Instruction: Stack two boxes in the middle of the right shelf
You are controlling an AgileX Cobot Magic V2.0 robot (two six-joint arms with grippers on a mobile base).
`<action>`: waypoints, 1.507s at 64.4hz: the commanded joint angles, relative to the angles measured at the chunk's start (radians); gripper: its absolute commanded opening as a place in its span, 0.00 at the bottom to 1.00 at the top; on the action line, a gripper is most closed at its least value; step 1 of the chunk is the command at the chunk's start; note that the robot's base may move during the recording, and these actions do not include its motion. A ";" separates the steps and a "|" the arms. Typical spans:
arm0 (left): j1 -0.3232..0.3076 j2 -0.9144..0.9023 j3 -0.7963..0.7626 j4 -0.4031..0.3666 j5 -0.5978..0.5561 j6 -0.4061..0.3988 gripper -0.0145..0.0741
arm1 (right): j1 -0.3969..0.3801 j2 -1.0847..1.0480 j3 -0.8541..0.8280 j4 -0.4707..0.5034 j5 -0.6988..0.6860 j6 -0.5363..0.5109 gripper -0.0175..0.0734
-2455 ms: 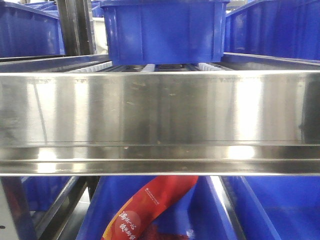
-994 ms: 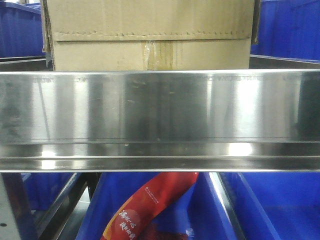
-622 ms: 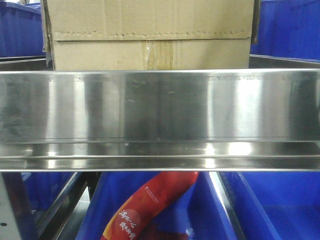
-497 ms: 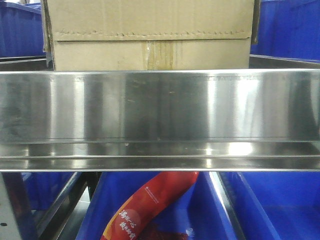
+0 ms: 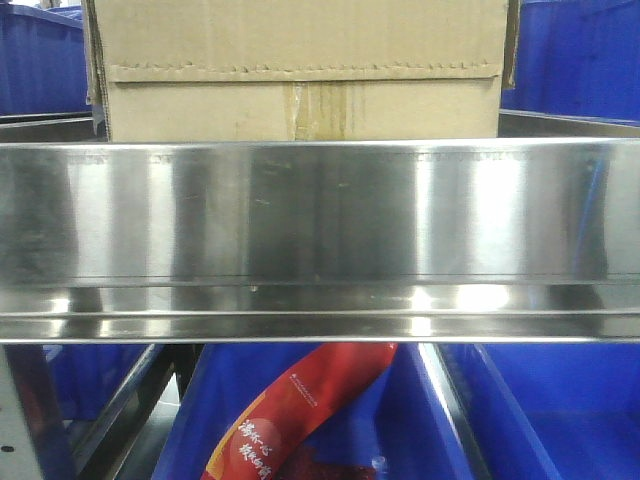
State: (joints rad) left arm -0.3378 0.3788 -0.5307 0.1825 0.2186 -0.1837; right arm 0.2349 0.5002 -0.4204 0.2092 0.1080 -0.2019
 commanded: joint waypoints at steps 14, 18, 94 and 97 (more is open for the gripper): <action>0.003 -0.006 0.002 -0.003 -0.028 -0.002 0.04 | -0.002 -0.006 0.002 -0.006 -0.034 -0.010 0.02; 0.003 -0.006 0.002 -0.003 -0.028 -0.002 0.04 | -0.002 -0.006 0.002 -0.006 -0.034 -0.010 0.02; 0.339 -0.379 0.531 -0.182 -0.178 0.191 0.04 | -0.002 -0.006 0.002 -0.006 -0.034 -0.010 0.02; 0.339 -0.379 0.531 -0.182 -0.184 0.191 0.04 | -0.002 -0.006 0.002 -0.006 -0.034 -0.010 0.02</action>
State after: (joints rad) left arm 0.0000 0.0069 0.0021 0.0000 0.0468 0.0054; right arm 0.2349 0.4998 -0.4186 0.2092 0.0981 -0.2037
